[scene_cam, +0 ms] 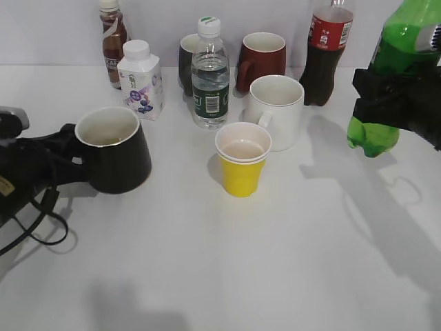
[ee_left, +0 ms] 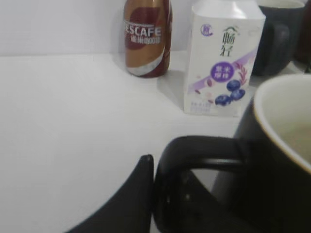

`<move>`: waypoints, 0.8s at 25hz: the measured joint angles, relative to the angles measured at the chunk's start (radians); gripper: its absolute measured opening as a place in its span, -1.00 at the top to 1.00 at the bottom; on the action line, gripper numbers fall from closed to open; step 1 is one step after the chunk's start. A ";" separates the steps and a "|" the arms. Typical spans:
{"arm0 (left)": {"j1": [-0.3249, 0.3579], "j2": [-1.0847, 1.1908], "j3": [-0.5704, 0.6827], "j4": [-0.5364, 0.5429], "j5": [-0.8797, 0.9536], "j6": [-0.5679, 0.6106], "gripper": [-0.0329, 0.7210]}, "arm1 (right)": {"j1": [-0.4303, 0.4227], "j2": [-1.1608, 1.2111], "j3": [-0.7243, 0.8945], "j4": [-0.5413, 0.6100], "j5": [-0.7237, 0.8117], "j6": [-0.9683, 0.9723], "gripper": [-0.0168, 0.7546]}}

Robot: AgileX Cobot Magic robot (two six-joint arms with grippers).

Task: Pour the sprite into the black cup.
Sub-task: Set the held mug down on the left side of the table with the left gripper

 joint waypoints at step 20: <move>0.000 -0.137 0.171 0.030 -0.022 0.001 0.14 | 0.000 0.064 0.066 -0.001 -0.063 0.004 -0.12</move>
